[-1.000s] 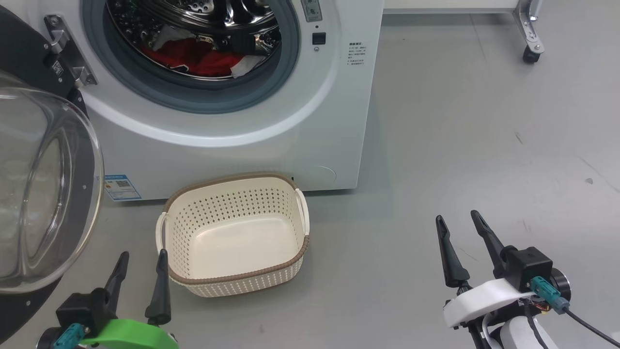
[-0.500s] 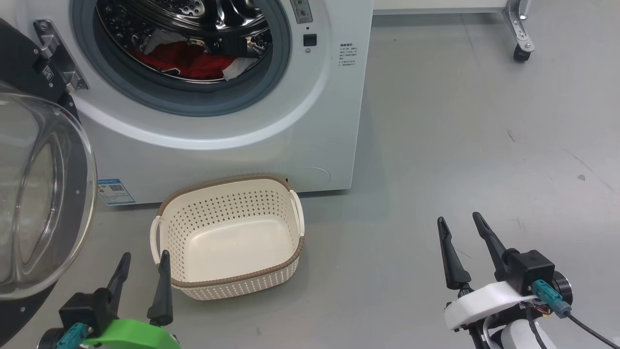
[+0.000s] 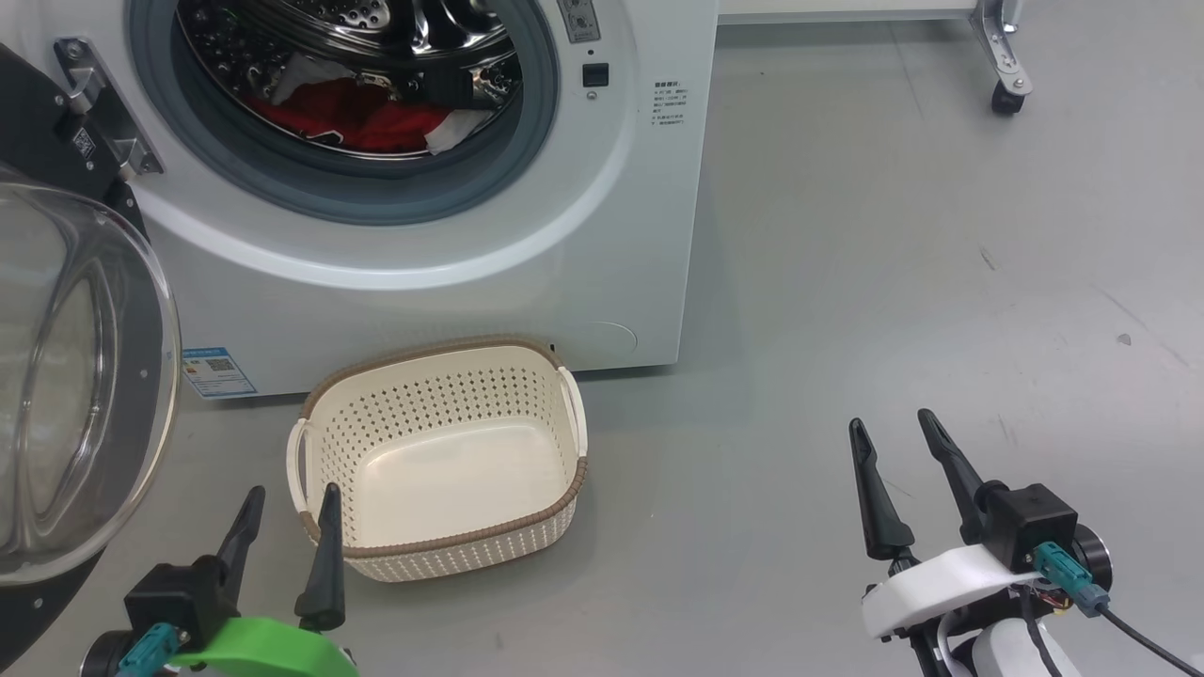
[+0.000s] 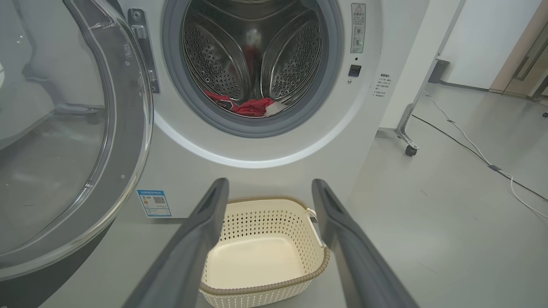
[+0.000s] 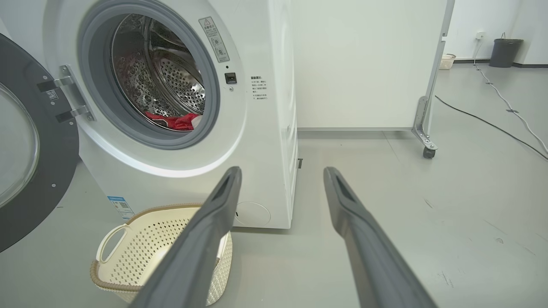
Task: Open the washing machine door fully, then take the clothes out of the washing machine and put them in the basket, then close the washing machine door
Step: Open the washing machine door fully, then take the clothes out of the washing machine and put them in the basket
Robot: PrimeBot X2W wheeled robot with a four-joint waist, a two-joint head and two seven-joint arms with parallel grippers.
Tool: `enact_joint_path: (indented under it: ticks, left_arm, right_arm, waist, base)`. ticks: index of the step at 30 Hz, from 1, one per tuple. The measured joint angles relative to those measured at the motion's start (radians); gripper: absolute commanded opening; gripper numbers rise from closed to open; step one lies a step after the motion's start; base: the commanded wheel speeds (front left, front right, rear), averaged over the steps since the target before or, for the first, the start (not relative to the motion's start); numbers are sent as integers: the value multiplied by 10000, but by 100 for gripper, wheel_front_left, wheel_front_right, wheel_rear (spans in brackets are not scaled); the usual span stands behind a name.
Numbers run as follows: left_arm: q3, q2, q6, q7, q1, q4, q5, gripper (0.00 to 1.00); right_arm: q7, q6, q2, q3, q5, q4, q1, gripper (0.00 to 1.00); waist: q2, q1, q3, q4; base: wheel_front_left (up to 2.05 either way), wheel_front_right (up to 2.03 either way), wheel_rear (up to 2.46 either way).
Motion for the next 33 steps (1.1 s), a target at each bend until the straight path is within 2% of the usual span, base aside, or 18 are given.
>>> enact_joint_path:
  ticks: [17,33]
  left_arm:
    - [10,10,291,71,3,-209,301,100]
    - [-4,8,362,-29,3,-343,332,100]
  right_arm:
    - [0,-4,2,44,2,-65,0,100]
    - [0,-4,6,79,2,-88,-1,100]
  waist:
    - [0,0,77,-85]
    - [0,0,148,-81]
  base:
    - [16,-16,0]
    - [77,-77,0]
